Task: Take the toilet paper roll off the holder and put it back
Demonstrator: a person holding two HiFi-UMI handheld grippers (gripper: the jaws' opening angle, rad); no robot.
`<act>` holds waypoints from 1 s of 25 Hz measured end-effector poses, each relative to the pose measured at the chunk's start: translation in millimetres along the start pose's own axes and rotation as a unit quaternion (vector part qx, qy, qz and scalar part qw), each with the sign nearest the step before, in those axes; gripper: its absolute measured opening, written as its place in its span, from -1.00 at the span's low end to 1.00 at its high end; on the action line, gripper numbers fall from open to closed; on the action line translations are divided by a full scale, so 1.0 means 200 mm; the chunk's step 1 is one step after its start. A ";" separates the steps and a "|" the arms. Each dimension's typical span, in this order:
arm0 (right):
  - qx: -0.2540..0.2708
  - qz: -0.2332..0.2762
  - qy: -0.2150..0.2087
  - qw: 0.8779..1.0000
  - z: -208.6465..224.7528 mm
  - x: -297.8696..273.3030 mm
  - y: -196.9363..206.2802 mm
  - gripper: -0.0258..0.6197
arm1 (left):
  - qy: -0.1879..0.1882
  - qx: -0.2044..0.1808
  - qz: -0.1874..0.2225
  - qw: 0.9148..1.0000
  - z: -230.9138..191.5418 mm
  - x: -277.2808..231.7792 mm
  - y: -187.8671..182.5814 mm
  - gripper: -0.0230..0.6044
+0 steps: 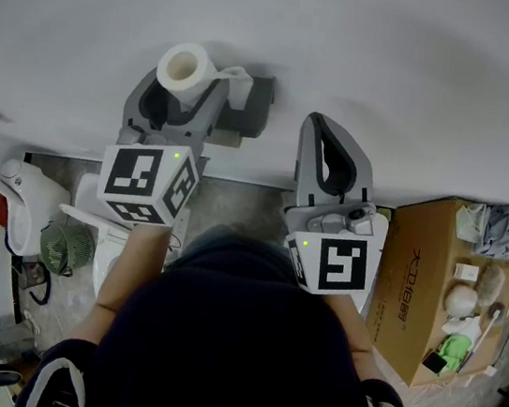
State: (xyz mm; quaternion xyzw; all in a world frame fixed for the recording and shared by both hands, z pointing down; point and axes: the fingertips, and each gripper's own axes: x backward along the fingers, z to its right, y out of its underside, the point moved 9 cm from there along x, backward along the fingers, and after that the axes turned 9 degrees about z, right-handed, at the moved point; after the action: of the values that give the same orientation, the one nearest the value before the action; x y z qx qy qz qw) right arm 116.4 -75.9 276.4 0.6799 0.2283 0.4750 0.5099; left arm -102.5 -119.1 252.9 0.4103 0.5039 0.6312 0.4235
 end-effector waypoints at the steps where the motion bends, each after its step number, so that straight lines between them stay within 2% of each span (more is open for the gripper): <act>1: -0.001 0.001 0.001 1.000 0.00 0.00 0.00 -0.87 | 0.001 0.000 -0.001 1.000 0.00 0.00 0.00 0.05; 15: -0.001 -0.008 0.004 1.000 0.02 -0.03 0.03 -0.87 | 0.019 -0.003 -0.030 0.999 0.01 -0.06 0.04 0.05; 25: -0.003 -0.011 0.004 1.000 0.02 -0.04 0.04 -0.87 | 0.024 -0.023 -0.043 0.999 0.04 -0.07 0.05 0.05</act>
State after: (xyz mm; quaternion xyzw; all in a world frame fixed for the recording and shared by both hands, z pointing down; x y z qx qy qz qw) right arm 114.6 -87.4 280.3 0.6737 0.2361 0.4731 0.5163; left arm -92.5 -131.4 262.1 0.3628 0.5164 0.6337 0.4474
